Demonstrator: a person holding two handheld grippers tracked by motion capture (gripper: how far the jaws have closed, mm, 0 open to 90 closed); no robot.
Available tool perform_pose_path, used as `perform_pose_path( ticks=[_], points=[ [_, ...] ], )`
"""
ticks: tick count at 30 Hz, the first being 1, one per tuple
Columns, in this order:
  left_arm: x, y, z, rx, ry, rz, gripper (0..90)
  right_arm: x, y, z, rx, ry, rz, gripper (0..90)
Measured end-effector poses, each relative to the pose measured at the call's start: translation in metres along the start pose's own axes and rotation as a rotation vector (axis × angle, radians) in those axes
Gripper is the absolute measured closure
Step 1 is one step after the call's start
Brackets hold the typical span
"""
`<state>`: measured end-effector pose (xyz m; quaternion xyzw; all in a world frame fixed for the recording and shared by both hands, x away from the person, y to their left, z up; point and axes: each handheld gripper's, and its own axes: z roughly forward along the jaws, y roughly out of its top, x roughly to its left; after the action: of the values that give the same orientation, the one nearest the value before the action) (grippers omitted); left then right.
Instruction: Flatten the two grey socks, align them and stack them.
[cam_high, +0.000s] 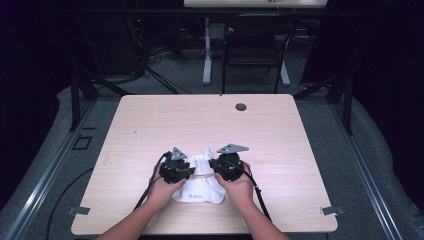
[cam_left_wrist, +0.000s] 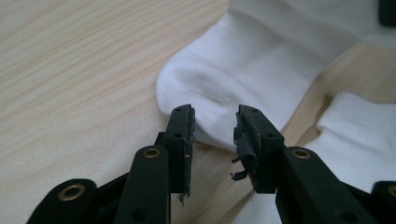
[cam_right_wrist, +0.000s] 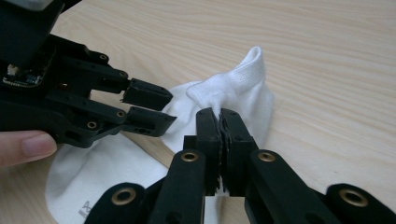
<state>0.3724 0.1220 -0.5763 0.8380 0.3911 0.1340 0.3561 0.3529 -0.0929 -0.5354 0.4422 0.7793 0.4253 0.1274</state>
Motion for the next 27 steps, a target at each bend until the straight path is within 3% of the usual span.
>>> perform_pose_path(
  ticks=[4, 11, 18, 22, 27],
  points=[
    [0.000, -0.001, 0.001, 0.002, 0.001, 0.011, 67.9, -0.007, 0.000, -0.006, -0.006, -0.024, 0.000, 87.4],
    [0.004, -0.001, 0.001, -0.002, 0.018, 0.004, 78.0, -0.035, -0.011, -0.017, 0.018, -0.100, 0.017, 87.0],
    [0.004, 0.000, 0.002, -0.004, 0.032, -0.009, 89.0, -0.047, -0.023, -0.015, 0.040, -0.125, 0.033, 86.1],
    [0.007, -0.001, 0.001, -0.005, 0.042, -0.028, 89.6, -0.057, -0.034, -0.009, 0.110, -0.133, 0.068, 79.0],
    [0.011, -0.003, -0.003, 0.003, 0.042, -0.038, 89.7, -0.064, -0.041, -0.008, 0.133, -0.137, 0.098, 75.6]
  ],
)
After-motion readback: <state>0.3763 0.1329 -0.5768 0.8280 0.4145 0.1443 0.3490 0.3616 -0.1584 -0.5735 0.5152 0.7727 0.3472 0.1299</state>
